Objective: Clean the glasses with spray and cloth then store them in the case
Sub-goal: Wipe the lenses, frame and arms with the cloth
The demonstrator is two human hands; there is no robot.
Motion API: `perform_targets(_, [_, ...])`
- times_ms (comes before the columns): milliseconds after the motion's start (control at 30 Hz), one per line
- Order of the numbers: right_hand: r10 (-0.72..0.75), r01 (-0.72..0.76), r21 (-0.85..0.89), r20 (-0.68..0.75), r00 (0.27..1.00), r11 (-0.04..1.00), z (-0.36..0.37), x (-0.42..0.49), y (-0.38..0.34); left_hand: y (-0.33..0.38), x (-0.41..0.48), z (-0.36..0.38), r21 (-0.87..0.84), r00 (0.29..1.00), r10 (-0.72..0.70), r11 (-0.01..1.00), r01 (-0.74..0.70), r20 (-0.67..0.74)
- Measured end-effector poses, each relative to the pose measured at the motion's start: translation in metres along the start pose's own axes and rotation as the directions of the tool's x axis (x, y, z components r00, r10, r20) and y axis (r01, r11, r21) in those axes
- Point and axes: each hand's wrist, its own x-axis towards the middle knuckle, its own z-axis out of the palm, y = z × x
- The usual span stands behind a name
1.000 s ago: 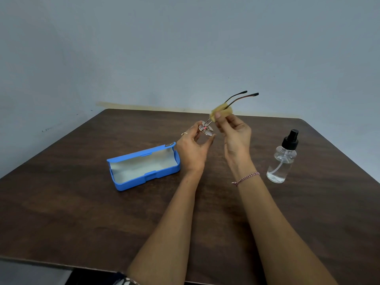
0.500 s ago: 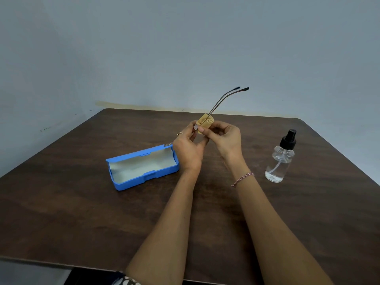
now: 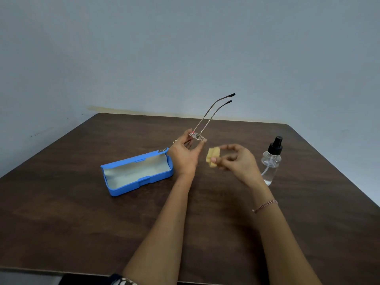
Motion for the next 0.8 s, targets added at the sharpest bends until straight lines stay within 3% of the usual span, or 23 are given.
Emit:
perform_targets(233, [0.251,-0.216,-0.244,0.122,0.960,0.945,-0.008,-0.009,0.020,-0.003,0.002,0.003,-0.064,0.995,-0.085,0.994,0.088,0.050])
perform_targets(367, [0.218,-0.182,-0.305,0.090,0.972,0.935,-0.007,-0.009,0.025,-0.003,0.002,0.003,-0.040,0.993,-0.095,0.994,0.098,0.070])
perform_targets(467, [0.121,-0.136,-0.344,-0.064,0.991,0.929,-0.003,-0.005,0.022,-0.005,0.003,0.004,-0.017,0.988,-0.123,0.992,0.125,0.096])
perform_targets(667, [0.047,-0.145,-0.294,-0.316,0.948,0.945,0.007,0.015,0.012,-0.002,0.002,0.005,-0.101,0.965,-0.230,0.965,0.243,0.121])
perform_targets(800, [0.136,-0.150,-0.010,-0.371,0.918,0.989,0.014,0.033,0.025,0.001,0.000,0.005,-0.238,0.929,-0.310,0.904,0.354,0.203])
